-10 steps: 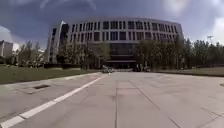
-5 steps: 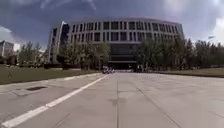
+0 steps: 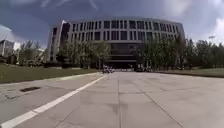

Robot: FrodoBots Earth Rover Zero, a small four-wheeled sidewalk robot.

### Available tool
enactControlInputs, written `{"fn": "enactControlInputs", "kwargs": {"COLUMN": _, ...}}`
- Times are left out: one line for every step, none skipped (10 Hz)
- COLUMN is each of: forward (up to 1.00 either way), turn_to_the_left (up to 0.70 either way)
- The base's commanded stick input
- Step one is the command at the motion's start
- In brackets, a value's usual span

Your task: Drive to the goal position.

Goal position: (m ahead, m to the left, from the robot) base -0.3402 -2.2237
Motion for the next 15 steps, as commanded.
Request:
{"fn": "enactControlInputs", "kwargs": {"forward": 0.50, "turn_to_the_left": 0.00}}
{"fn": "enactControlInputs", "kwargs": {"forward": 0.50, "turn_to_the_left": 0.00}}
{"fn": "enactControlInputs", "kwargs": {"forward": 0.50, "turn_to_the_left": 0.00}}
{"fn": "enactControlInputs", "kwargs": {"forward": 0.50, "turn_to_the_left": 0.00}}
{"fn": "enactControlInputs", "kwargs": {"forward": 0.50, "turn_to_the_left": 0.00}}
{"fn": "enactControlInputs", "kwargs": {"forward": 0.50, "turn_to_the_left": 0.00}}
{"fn": "enactControlInputs", "kwargs": {"forward": 0.50, "turn_to_the_left": 0.00}}
{"fn": "enactControlInputs", "kwargs": {"forward": 0.50, "turn_to_the_left": 0.00}}
{"fn": "enactControlInputs", "kwargs": {"forward": 0.50, "turn_to_the_left": 0.00}}
{"fn": "enactControlInputs", "kwargs": {"forward": 0.50, "turn_to_the_left": -0.13}}
{"fn": "enactControlInputs", "kwargs": {"forward": 0.50, "turn_to_the_left": -0.49}}
{"fn": "enactControlInputs", "kwargs": {"forward": 0.50, "turn_to_the_left": -0.50}}
{"fn": "enactControlInputs", "kwargs": {"forward": 0.50, "turn_to_the_left": -0.50}}
{"fn": "enactControlInputs", "kwargs": {"forward": 0.50, "turn_to_the_left": -0.02}}
{"fn": "enactControlInputs", "kwargs": {"forward": 0.50, "turn_to_the_left": 0.00}}
